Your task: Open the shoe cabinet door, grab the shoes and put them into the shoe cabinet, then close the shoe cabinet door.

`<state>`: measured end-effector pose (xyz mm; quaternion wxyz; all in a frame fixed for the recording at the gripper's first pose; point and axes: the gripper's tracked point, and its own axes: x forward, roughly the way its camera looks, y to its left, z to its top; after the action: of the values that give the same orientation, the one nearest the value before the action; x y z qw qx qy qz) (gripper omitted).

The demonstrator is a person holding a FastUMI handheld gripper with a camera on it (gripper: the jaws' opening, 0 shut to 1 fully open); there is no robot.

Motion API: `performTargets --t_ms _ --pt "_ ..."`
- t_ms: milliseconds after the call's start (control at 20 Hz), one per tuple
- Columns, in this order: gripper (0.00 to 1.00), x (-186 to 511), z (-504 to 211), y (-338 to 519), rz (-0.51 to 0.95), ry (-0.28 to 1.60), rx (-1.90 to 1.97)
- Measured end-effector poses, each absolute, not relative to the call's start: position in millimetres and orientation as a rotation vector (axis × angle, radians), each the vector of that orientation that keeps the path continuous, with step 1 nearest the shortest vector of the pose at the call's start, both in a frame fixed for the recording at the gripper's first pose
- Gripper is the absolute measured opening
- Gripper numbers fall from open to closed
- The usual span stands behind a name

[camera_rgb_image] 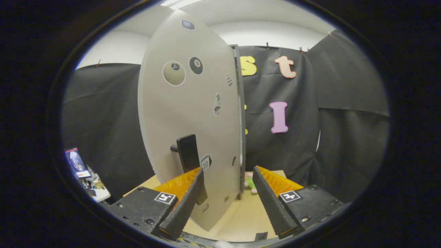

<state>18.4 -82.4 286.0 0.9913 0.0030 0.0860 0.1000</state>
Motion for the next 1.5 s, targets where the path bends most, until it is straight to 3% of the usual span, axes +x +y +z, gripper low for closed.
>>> performTargets --t_ms 550,1100,1500 --pt "0.96 48.5 272.2 38.1 0.305 0.195 0.025" --pt "0.96 3.6 286.4 27.9 0.207 0.162 0.011" --pt "0.97 -56.4 310.0 1.7 0.043 0.1 0.016"
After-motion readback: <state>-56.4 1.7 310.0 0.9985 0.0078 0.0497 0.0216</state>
